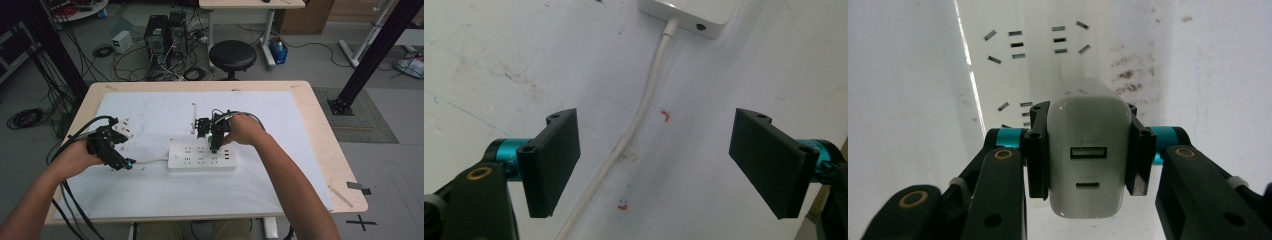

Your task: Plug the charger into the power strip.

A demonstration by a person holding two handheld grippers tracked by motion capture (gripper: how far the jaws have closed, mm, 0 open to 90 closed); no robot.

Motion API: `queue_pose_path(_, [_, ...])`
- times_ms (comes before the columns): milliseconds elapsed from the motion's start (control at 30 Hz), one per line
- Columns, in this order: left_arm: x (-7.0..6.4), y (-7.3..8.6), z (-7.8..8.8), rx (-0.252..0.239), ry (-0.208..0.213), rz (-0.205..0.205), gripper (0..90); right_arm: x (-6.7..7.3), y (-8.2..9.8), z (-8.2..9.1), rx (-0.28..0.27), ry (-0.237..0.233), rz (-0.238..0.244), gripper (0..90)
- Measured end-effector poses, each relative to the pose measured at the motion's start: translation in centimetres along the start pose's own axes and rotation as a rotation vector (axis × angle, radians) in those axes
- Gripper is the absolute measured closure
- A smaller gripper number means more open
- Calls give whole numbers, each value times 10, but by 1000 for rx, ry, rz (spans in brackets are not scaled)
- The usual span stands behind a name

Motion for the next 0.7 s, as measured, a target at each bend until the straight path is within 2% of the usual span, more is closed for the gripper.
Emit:
queue_pose_path(133, [2,0,0,2,-2,-2,205,1,1,-2,3,-10,13,620])
queue_pose_path(233, [3,1,0,3,-2,-2,204,2,0,-2,-9,-27,43,620])
queue_pose_path(300, [2,2,-1,5,1,-3,204,4,2,-6,5,-23,69,620])
queue_pose_path(400, [2,3,-2,7,4,-2,204,3,1,-7,3,-23,77,621])
queue_pose_path(467, [1,4,-4,4,3,5,205,3,0,-7,8,-22,75,621])
queue_pose_path(600, [1,4,-5,3,5,4,205,2,-2,-8,25,-27,36,623])
queue_pose_path(667, [1,4,-5,4,6,2,204,2,-3,-9,32,-26,40,623])
queue_pose_path(700, [1,4,-4,6,6,1,204,3,-2,-12,52,-26,41,623])
Point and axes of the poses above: each handheld gripper's, and its own axes: z roughly backward along the jaws, y roughly out of its underside, x roughly to its left, the point moved 6 cm from there along -z, roughly forward along the jaws, and after that the axes turned 8 degrees about -x, right-handed, at the moved point
